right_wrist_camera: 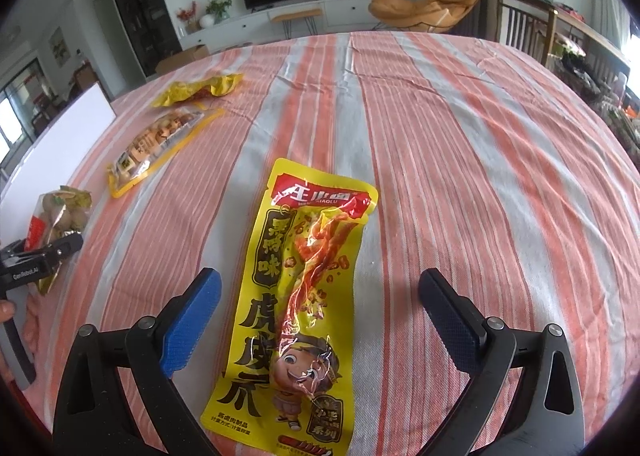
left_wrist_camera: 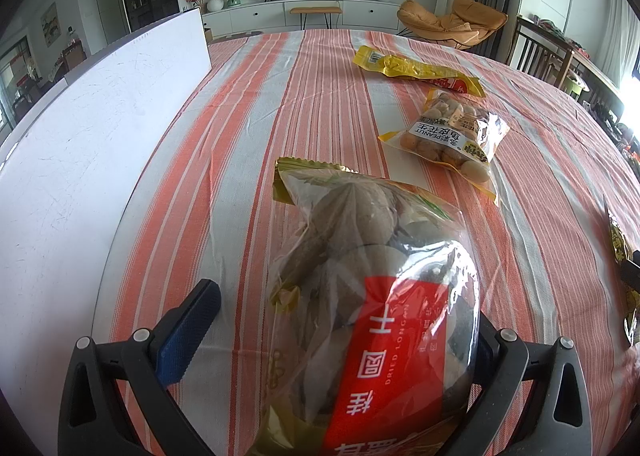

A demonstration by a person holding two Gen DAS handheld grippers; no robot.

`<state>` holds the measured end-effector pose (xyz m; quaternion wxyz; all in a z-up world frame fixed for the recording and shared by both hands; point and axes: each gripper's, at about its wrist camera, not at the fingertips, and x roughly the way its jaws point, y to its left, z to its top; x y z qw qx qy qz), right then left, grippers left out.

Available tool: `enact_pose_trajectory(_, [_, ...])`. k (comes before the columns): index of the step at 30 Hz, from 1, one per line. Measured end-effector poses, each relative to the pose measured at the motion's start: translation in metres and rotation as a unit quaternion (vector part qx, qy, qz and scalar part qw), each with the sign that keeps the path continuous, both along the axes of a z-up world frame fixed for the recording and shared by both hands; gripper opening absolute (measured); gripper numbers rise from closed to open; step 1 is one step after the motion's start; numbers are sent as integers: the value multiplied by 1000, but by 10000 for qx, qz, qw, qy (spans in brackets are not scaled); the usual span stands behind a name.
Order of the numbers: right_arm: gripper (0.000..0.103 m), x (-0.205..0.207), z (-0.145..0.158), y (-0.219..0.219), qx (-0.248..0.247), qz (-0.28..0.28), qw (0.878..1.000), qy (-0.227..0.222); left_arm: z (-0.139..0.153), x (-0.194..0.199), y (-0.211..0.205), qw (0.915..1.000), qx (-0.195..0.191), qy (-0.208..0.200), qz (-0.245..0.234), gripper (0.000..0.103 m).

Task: Organize snacks
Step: 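Lift both packs and swing them toward the cardboard box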

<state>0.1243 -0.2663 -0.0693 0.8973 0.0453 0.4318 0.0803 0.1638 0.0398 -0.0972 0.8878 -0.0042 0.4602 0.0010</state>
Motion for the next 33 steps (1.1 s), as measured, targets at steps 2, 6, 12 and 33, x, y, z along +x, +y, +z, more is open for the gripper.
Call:
enact_pose_trajectory(2, [101, 0, 0, 1, -39, 3, 10000, 7, 0, 0, 0, 10000, 0, 0, 0, 103])
enact_pose_trajectory(6, [101, 1, -1, 2, -114, 11, 9999, 20, 0, 0, 0, 10000, 0, 1, 0, 103])
enact_pose_trajectory(12, [101, 1, -1, 5, -201, 18, 9998, 36, 0, 0, 0, 10000, 0, 1, 0, 103])
enact_pose_trajectory(33, [46, -35, 17, -28, 1702, -259, 9847, 270, 34, -64, 15, 9931, -1096, -38, -404, 58])
